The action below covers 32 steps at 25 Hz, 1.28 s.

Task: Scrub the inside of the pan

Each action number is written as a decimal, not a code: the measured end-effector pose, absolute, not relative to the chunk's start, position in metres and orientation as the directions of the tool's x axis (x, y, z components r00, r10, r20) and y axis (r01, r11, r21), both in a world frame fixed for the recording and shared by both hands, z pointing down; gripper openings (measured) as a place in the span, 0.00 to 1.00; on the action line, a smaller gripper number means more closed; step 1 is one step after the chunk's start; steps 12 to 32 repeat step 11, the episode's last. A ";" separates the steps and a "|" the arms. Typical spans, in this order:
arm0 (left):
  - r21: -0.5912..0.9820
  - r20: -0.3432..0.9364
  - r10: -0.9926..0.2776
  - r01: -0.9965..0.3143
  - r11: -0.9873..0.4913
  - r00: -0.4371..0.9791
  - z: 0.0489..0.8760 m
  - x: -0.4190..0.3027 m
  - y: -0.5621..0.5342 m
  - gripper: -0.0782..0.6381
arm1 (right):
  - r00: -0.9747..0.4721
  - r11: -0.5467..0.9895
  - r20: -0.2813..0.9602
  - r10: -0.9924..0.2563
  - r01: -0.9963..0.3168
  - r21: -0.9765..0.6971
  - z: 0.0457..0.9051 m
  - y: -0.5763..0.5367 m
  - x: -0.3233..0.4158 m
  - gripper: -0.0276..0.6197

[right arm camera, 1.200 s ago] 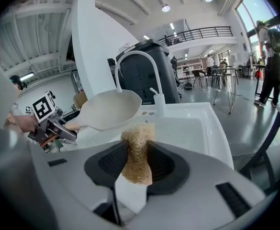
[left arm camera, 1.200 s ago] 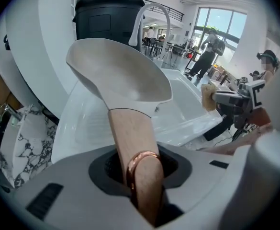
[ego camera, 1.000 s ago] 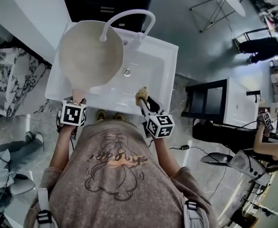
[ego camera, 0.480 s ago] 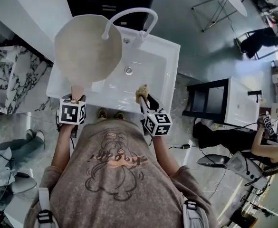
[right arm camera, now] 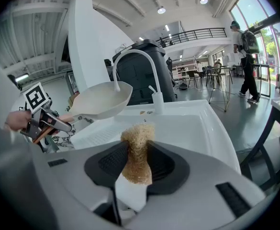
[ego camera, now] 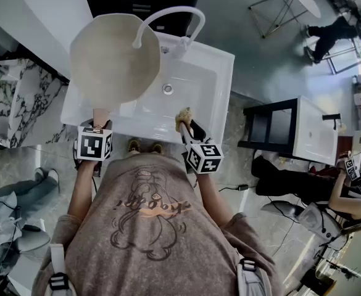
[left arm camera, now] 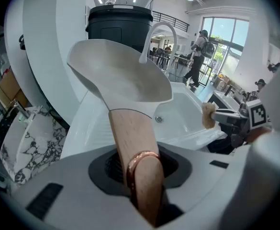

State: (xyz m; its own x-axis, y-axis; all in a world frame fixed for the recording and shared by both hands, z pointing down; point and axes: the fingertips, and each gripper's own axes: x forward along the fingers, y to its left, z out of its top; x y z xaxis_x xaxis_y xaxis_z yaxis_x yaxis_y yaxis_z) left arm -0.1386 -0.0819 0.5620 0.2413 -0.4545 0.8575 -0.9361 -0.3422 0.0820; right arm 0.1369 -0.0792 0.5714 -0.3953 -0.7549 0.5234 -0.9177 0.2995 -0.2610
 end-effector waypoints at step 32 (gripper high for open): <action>0.100 0.858 -0.449 -0.939 -0.330 0.250 0.562 -0.142 -0.079 0.29 | -0.373 0.272 0.527 -0.764 -0.926 -0.261 0.574 -0.077 0.142 0.25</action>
